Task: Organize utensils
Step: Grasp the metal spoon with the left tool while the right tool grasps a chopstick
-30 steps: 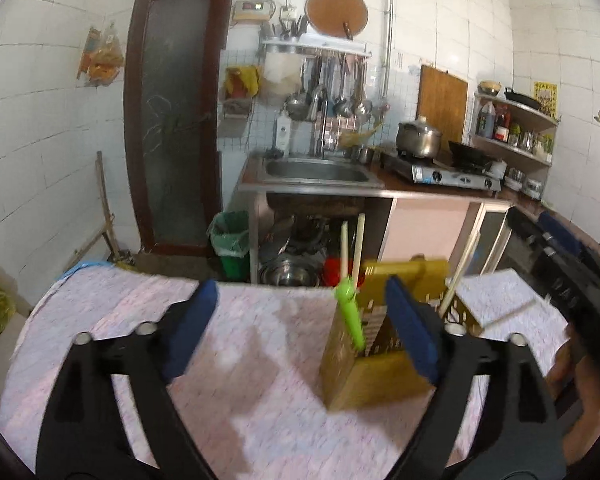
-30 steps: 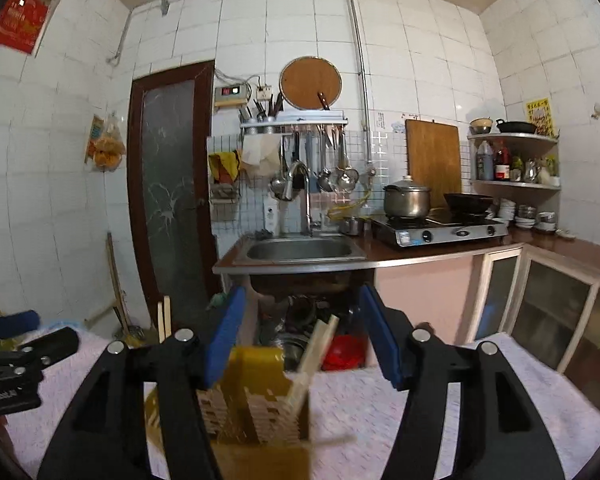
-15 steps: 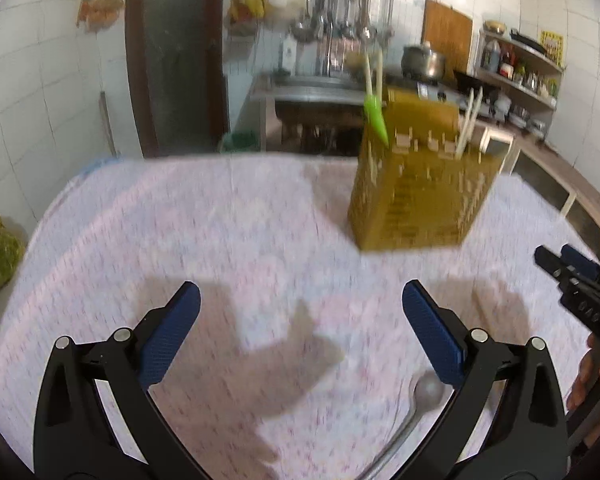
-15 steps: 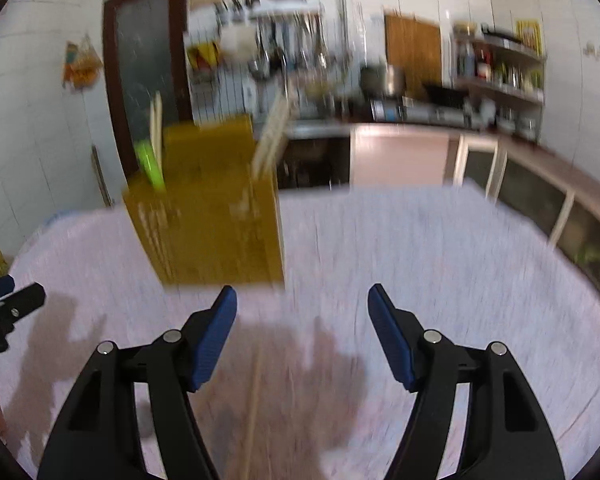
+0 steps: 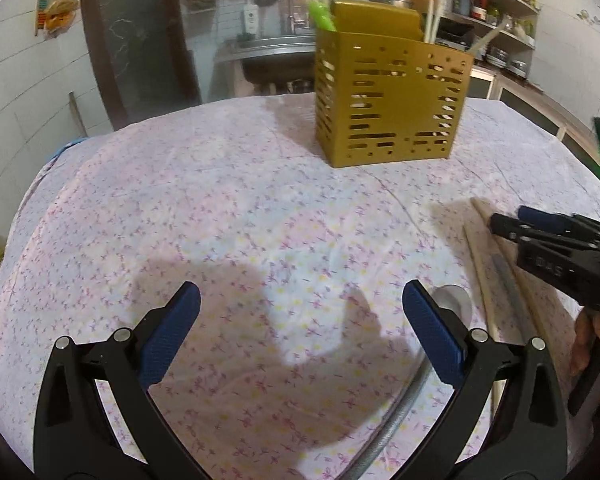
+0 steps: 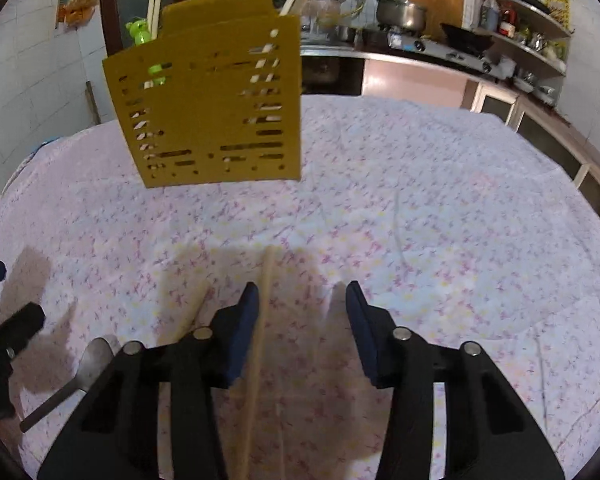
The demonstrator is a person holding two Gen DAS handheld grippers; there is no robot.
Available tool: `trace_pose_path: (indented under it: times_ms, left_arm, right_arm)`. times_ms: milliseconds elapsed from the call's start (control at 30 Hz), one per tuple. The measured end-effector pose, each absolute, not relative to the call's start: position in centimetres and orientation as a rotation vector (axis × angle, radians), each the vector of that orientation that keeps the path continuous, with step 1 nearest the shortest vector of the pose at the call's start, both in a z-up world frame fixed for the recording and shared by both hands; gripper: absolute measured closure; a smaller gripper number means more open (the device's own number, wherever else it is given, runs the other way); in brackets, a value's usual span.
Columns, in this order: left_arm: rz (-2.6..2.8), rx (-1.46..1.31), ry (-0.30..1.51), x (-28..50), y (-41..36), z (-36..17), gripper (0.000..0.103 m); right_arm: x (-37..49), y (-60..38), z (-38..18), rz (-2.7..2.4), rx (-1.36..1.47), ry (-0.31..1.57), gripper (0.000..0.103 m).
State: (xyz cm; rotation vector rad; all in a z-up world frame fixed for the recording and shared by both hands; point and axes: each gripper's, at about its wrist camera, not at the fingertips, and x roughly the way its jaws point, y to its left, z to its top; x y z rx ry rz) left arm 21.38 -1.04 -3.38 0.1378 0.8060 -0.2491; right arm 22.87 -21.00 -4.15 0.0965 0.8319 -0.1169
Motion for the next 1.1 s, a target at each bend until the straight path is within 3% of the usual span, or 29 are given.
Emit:
trace_pose_path:
  times_ms: [67, 167, 300, 767, 800, 900, 1000, 1100]
  left_arm:
    - [-0.263, 0.137, 0.801, 21.2, -1.2, -3.5, 0.005]
    - [-0.283, 0.144, 0.805, 21.0, -1.5, -3.5, 0.005]
    - [-0.327, 0.139, 0.807, 20.4, -1.7, -3.5, 0.005]
    - [-0.466, 0.281, 0.876, 19.4, -6.1, -5.5, 0.006]
    - [-0.467, 0.28, 0.879, 19.5, -6.3, -5.5, 0.008]
    - [-0.487, 0.272, 0.914, 20.2, -6.7, -6.0, 0.027]
    - [-0.492, 0.252, 0.921, 20.6, -7.0, -6.0, 0.032]
    - [-0.505, 0.242, 0.933, 21.1, -7.8, -5.9, 0.045]
  right_arm:
    - [23.2, -20.3, -4.4, -0.106, 0.087, 0.849, 0.072]
    - [23.5, -19.5, -4.6, -0.108, 0.067, 0.859, 0.077]
    - [23.9, -19.5, -4.5, -0.08, 0.078, 0.86, 0.096]
    - [20.7, -24.4, -4.6, -0.126, 0.152, 0.86, 0.097]
    - [20.6, -24.4, -4.6, -0.123, 0.157, 0.858, 0.097]
    - [20.8, -24.5, -4.6, -0.117, 0.149, 0.856, 0.097]
    - [21.0, -24.7, -4.5, -0.113, 0.152, 0.859, 0.097]
    - [21.1, -24.9, -4.5, -0.111, 0.154, 0.87, 0.097]
